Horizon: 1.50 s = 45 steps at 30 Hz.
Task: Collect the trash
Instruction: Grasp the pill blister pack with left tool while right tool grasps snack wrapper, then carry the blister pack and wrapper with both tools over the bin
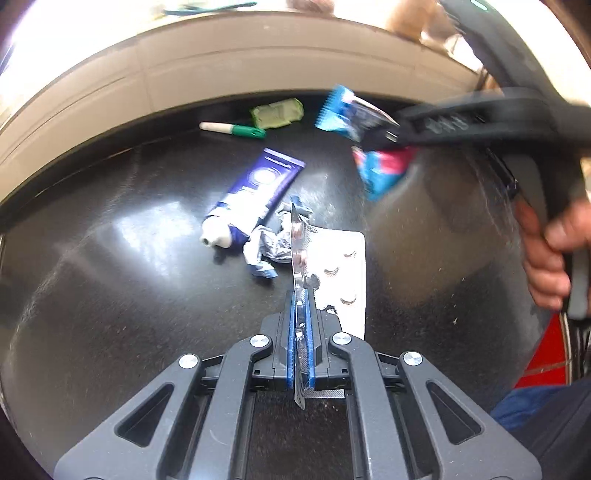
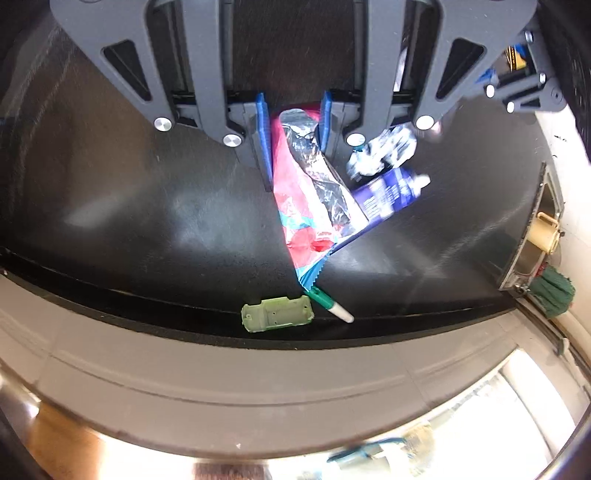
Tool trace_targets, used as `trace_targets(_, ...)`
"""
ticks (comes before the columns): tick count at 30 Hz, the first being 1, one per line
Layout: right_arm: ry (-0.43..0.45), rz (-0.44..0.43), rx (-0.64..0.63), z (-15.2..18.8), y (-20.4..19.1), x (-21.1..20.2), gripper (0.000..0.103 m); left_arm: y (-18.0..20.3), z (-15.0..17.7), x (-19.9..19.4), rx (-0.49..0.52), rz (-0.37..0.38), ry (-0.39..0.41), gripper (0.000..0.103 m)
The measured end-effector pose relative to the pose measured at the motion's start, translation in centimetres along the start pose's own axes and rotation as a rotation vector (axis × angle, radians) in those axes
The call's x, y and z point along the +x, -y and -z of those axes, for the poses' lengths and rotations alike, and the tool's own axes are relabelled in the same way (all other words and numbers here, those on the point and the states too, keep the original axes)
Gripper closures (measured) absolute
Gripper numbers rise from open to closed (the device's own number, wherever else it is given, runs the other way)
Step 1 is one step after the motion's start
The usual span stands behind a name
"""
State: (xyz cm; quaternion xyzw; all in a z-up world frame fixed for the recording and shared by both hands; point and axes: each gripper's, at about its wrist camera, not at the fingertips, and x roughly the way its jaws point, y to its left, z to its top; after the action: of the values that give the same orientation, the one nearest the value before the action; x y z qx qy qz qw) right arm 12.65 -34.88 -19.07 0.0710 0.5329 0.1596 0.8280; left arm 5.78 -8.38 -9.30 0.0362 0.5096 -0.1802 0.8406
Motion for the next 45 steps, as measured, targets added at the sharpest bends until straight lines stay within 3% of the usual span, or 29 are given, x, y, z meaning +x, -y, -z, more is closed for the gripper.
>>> trace_targets(10,-0.007,-0.007,-0.037,5.2,-2.8,-3.3,0.081,-2.4,2.7,-3.2,-0.131,-0.048,0.025,0.099)
trace_targets(16,-0.009,-0.038,-0.098,6.0,-6.3,-3.6,0.081,-4.7,5.3,-5.8,-0.201,-0.097,0.056,0.099)
trace_targets(20,-0.009,-0.090,-0.176,5.4,-10.4,-3.3,0.082,-7.0,7.6,-8.1,-0.272,-0.148,0.081,0.099)
trace_targets(24,-0.026,-0.174,-0.298,5.6,-17.1,-2.7,0.081,-9.6,10.5,-10.7,-0.367,-0.211,0.110,0.099)
trace_targets(32,-0.146,-0.356,-0.566,8.9,-32.4,0.1,0.081,-15.9,21.1,-17.0,-0.670,-0.376,0.140,0.099)
trace_targets(38,-0.279,-0.476,-0.765,14.9,-43.9,2.2,0.081,-19.4,31.0,-20.3,-0.908,-0.473,0.116,0.099)
trace_targets(45,-0.423,-0.511,-0.915,22.0,-53.3,5.7,0.081,-22.6,40.5,-21.7,-1.098,-0.509,0.085,0.099)
